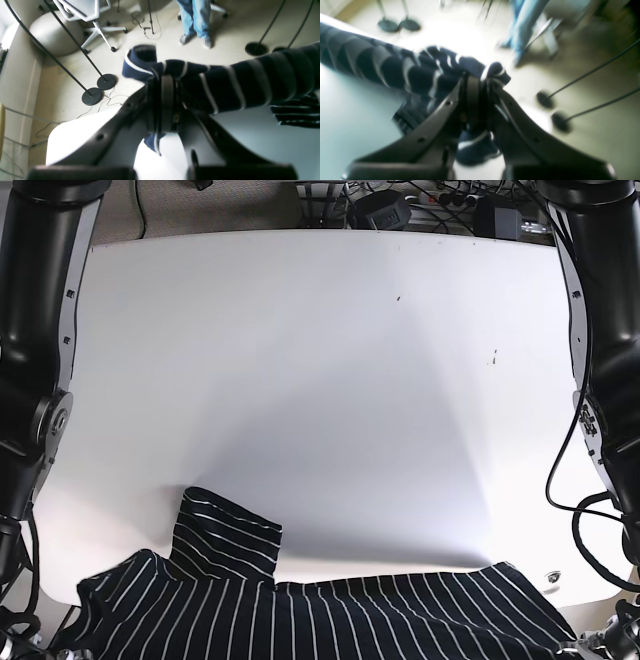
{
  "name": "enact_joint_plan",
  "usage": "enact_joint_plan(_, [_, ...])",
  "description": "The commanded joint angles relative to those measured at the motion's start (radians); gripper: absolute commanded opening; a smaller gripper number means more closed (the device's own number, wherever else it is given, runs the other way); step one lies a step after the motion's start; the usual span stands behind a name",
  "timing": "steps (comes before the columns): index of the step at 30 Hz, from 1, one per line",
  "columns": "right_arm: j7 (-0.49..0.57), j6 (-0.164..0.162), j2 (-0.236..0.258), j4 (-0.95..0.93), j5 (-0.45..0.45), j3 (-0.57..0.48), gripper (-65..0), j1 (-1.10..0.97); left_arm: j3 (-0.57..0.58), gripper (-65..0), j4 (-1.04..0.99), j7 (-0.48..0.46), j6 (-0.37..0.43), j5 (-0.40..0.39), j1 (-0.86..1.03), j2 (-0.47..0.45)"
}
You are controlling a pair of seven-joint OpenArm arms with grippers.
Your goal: Fold the T-shirt properly
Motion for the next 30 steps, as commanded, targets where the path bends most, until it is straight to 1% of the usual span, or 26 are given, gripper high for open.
enact_joint_plan(1, [0.002, -0.007, 0.009, 0.099, 0.019, 0.053, -63.3, -0.015, -0.034, -65.0, 0.113, -0.024, 0.006, -0.012, -0.048, -0.011])
enact_joint_plan(3, [-0.036, -0.007, 0.006, 0.185, 0.019, 0.117, -63.3, -0.124, -0.053, -65.0, 0.229, -0.015, 0.006, -0.012, 0.075, -0.011])
enact_joint_plan(5, [-0.065, -0.007, -0.002, 0.262, 0.019, 0.168, -63.3, -0.237, -0.099, -65.0, 0.34, 0.023, 0.006, -0.012, 0.191, -0.011])
enact_joint_plan(7, [-0.064, -0.007, -0.026, 0.317, 0.019, 0.209, -63.3, -0.343, -0.163, -65.0, 0.42, 0.037, 0.006, -0.012, 0.311, -0.001])
enact_joint_plan(9, [-0.075, -0.007, -0.038, 0.417, 0.019, 0.254, -63.3, -0.486, -0.2, -65.0, 0.521, 0.039, 0.006, -0.012, 0.449, 0.025])
enact_joint_plan(11, [-0.082, -0.007, -0.068, 0.48, 0.019, 0.298, -63.3, -0.59, -0.234, -65.0, 0.605, 0.039, 0.006, -0.012, 0.572, 0.035])
enact_joint_plan(12, [-0.082, -0.007, -0.077, 0.515, 0.019, 0.323, -63.3, -0.667, -0.263, -65.0, 0.662, 0.039, 0.006, -0.018, 0.648, 0.057])
enact_joint_plan(14, [-0.084, -0.007, -0.089, 0.569, 0.019, 0.346, -63.3, -0.768, -0.304, -65.0, 0.73, 0.04, 0.006, -0.05, 0.75, 0.077])
enact_joint_plan(15, [-0.084, -0.007, -0.106, 0.606, 0.019, 0.362, -63.3, -0.834, -0.326, -65.0, 0.768, 0.04, 0.006, -0.081, 0.825, 0.078])
enact_joint_plan(18, [-0.085, -0.007, -0.127, 0.69, 0.019, 0.399, -63.3, -0.971, -0.35, -65.0, 0.828, 0.04, 0.011, -0.144, 0.963, 0.08])
enact_joint_plan(21, [-0.127, -0.007, -0.15, 0.778, 0.019, 0.438, -63.3, -1.089, -0.379, -65.0, 0.875, 0.04, 0.012, -0.211, 1.096, 0.08])
enact_joint_plan(22, [-0.144, -0.007, -0.173, 0.818, 0.019, 0.465, -63.3, -1.142, -0.407, -65.0, 0.895, 0.04, 0.012, -0.238, 1.159, 0.081])
enact_joint_plan(23, [-0.145, -0.007, -0.187, 0.842, 0.019, 0.479, -63.3, -1.179, -0.422, -65.0, 0.906, 0.04, 0.012, -0.254, 1.198, 0.083])
enact_joint_plan(25, [-0.145, -0.007, -0.199, 0.877, 0.019, 0.487, -63.3, -1.258, -0.451, -65.0, 0.923, 0.04, 0.012, -0.29, 1.277, 0.095])
enact_joint_plan(27, [-0.145, -0.007, -0.207, 0.905, 0.019, 0.488, -63.3, -1.336, -0.484, -65.0, 0.937, 0.04, 0.012, -0.307, 1.348, 0.103])
enact_joint_plan(28, [-0.144, -0.007, -0.226, 0.907, 0.019, 0.487, -63.3, -1.362, -0.484, -65.0, 0.935, 0.04, 0.012, -0.302, 1.359, 0.111])
enact_joint_plan(30, [-0.141, -0.007, -0.232, 0.902, 0.019, 0.485, -63.3, -1.362, -0.479, -65.0, 0.931, 0.039, 0.014, -0.299, 1.357, 0.111])
